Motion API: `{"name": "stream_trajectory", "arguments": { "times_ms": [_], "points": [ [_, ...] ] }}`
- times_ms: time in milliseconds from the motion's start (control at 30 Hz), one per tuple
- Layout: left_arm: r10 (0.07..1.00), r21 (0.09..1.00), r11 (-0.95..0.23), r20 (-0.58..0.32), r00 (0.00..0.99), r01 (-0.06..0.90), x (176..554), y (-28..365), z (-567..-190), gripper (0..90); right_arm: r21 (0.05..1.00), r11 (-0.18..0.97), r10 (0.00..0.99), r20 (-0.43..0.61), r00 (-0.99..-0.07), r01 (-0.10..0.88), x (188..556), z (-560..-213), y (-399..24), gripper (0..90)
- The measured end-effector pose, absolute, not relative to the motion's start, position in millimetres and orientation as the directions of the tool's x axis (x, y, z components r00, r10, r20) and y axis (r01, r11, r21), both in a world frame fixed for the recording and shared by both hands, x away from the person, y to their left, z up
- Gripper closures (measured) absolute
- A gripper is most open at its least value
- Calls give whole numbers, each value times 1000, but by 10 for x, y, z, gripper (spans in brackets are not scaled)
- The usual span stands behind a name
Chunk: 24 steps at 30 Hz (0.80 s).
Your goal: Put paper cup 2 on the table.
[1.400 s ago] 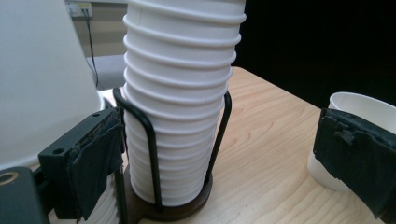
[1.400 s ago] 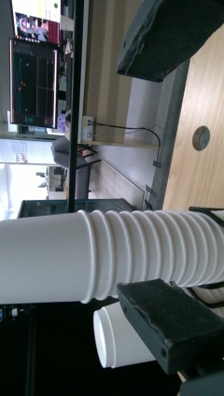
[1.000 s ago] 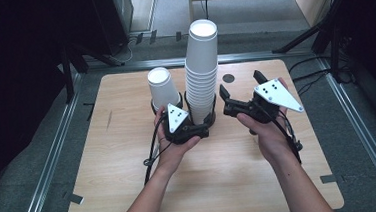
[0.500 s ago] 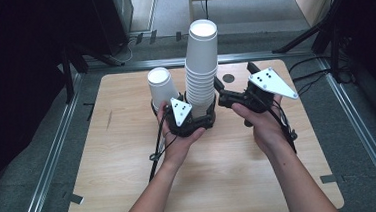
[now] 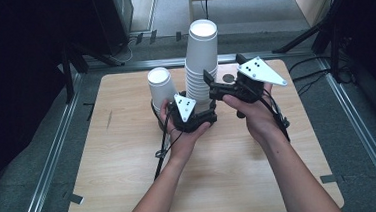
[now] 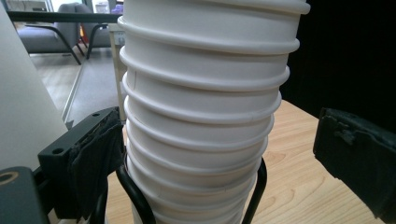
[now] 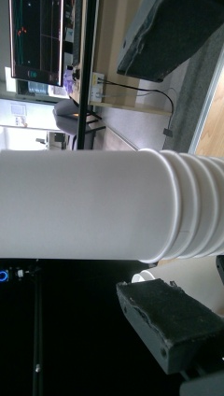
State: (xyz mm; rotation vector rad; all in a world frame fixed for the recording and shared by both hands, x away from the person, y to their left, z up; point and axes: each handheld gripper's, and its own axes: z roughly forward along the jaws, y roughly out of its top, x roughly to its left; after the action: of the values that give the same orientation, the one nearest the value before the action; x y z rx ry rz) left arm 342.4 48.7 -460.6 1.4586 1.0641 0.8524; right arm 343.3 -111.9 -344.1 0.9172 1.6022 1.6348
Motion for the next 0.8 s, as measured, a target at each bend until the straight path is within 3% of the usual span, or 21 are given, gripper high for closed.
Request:
{"name": "stream_trajectory", "arguments": {
  "times_ms": [800],
  "points": [
    [955,986,-6,-43,293,164,3545,405,-4608,21,999,-7,810,30,-585,42,3876,-3357,-829,0]
  ]
}}
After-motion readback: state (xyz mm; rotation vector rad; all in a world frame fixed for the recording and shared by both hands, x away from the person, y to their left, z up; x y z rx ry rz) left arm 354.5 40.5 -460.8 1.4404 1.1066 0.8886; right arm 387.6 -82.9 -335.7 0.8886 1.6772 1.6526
